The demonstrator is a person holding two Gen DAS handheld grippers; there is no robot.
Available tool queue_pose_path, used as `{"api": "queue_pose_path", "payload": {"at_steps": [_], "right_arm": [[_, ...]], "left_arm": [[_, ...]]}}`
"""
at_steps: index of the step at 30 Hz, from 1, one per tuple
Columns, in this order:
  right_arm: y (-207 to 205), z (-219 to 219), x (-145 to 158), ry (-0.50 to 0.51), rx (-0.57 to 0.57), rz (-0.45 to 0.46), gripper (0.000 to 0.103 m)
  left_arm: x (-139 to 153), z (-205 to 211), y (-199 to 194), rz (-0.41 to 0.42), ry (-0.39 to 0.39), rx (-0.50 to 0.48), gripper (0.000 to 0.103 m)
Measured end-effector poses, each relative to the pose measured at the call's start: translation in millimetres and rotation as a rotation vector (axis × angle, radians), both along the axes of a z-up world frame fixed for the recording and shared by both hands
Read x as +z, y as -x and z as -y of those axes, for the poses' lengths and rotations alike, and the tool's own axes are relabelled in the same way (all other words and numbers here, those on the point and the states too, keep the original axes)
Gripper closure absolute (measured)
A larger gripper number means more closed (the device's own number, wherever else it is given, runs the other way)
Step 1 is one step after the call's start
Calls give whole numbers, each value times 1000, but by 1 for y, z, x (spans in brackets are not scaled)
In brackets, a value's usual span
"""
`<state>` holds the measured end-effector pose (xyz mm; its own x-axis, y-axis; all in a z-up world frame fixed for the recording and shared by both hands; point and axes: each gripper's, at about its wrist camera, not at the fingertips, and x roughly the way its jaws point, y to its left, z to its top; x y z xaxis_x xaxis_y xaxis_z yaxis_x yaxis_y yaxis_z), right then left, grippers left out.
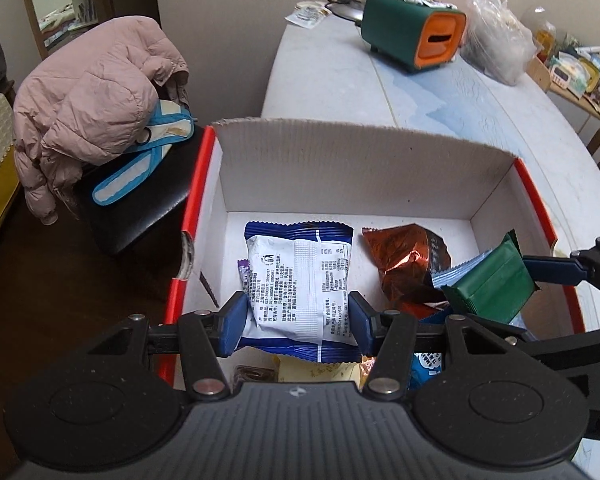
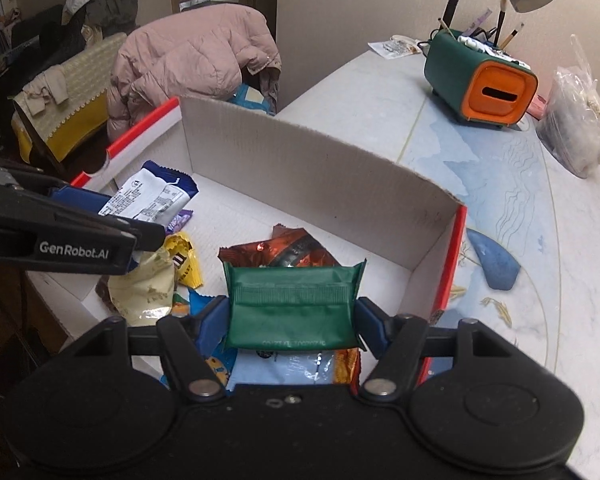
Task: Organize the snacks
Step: 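Carry the white pastry and green bar over the box with both tools, then open both tools to drop the snacks into the box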
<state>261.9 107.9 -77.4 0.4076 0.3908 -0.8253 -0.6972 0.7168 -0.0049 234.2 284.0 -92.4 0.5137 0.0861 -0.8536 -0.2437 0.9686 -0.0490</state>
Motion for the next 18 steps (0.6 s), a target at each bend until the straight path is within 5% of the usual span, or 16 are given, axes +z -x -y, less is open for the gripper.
{"api": "queue_pose_path", "payload": {"at_steps": [18], "right_arm": [[-6,5,-7,-18,-33,-24,21]], "left_arm": [[-1,11,1,3,-14,-30,48]]}}
